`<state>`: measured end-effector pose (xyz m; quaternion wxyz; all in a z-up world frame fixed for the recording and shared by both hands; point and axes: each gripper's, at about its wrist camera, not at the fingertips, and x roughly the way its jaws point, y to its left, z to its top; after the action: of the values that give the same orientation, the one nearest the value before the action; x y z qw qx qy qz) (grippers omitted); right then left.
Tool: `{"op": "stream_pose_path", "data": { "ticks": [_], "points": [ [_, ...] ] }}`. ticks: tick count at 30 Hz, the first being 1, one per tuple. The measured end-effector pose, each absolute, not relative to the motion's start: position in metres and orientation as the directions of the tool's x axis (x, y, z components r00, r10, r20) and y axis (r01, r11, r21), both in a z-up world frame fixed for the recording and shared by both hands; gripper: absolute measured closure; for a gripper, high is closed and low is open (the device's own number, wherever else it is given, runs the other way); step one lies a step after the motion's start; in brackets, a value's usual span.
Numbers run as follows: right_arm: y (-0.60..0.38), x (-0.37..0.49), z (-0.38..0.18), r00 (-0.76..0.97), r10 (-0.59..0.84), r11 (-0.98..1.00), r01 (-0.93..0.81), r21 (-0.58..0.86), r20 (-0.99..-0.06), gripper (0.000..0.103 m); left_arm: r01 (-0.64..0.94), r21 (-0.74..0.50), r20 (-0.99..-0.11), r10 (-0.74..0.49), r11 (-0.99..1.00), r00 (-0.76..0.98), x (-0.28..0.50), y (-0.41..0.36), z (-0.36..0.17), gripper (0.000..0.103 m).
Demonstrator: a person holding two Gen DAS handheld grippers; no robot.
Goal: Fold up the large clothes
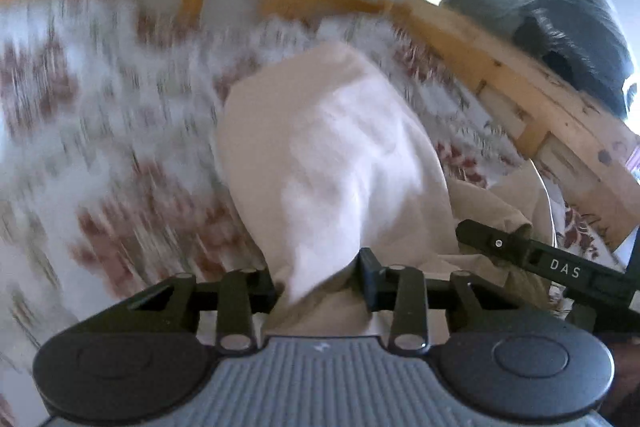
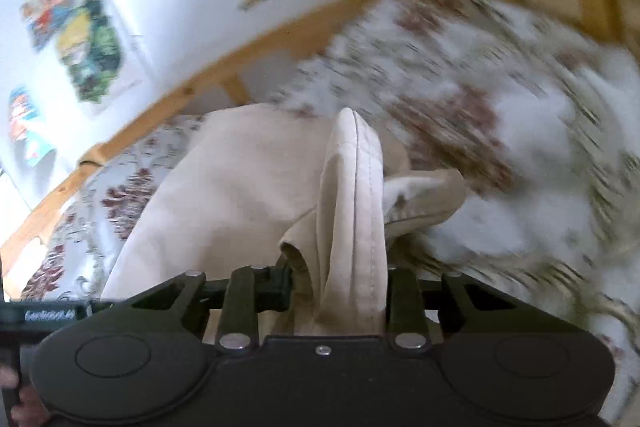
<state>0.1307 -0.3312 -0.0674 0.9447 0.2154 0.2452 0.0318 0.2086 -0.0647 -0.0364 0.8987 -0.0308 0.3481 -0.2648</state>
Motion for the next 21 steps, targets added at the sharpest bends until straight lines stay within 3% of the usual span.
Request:
{"op": "stream_pose_path", "data": {
  "ticks": [4,6,7,9,10,12,14,17,21],
  "points": [
    [-0.298,0.163,-0.056,0.916,0.142,0.898,0.041,0.438,-0.376,0.073,0.413,-0.209,-0.608,-0.449,0.887,0.655,0.237,-0.039,-0.022,0.058],
    [-0.289,0.188,-0.066,0.912,0.124,0.881,0.08,0.466,-0.392,0.07,0.359,-0.193,-0.673,-0.39,0.913,0.628,0.263,-0.028,-0.039,0.045],
    [-0.284,0.201,-0.075,0.899,0.122,0.877,0.1,0.469,-0.42,0.066,0.324,-0.175,-0.716,-0.346,0.93,0.606,0.276,-0.024,-0.052,0.043],
    [-0.276,0.223,-0.097,0.86,0.1,0.884,0.154,0.442,-0.5,0.049,0.238,-0.201,-0.777,-0.303,0.95,0.553,0.29,-0.011,-0.076,0.028],
    [-0.274,0.227,-0.104,0.845,0.088,0.893,0.167,0.417,-0.528,0.034,0.201,-0.263,-0.749,-0.331,0.944,0.574,0.286,0.001,-0.079,0.026],
    [-0.279,0.221,-0.104,0.845,0.113,0.897,0.14,0.42,-0.523,0.03,0.156,-0.316,-0.698,-0.341,0.936,0.63,0.27,0.015,-0.075,0.012],
    [-0.285,0.204,-0.094,0.855,0.105,0.909,0.126,0.398,-0.509,0.017,0.14,-0.306,-0.668,-0.317,0.942,0.673,0.245,0.022,-0.065,0.009],
    [-0.288,0.17,-0.073,0.859,0.091,0.921,0.12,0.371,-0.504,0.011,0.16,-0.223,-0.64,-0.268,0.962,0.72,0.198,0.017,-0.045,0.002],
    [-0.272,0.113,-0.039,0.879,0.078,0.94,0.092,0.328,-0.47,0.001,0.195,-0.074,-0.556,-0.203,0.978,0.806,0.13,0.008,-0.014,0.001]
  ]
}}
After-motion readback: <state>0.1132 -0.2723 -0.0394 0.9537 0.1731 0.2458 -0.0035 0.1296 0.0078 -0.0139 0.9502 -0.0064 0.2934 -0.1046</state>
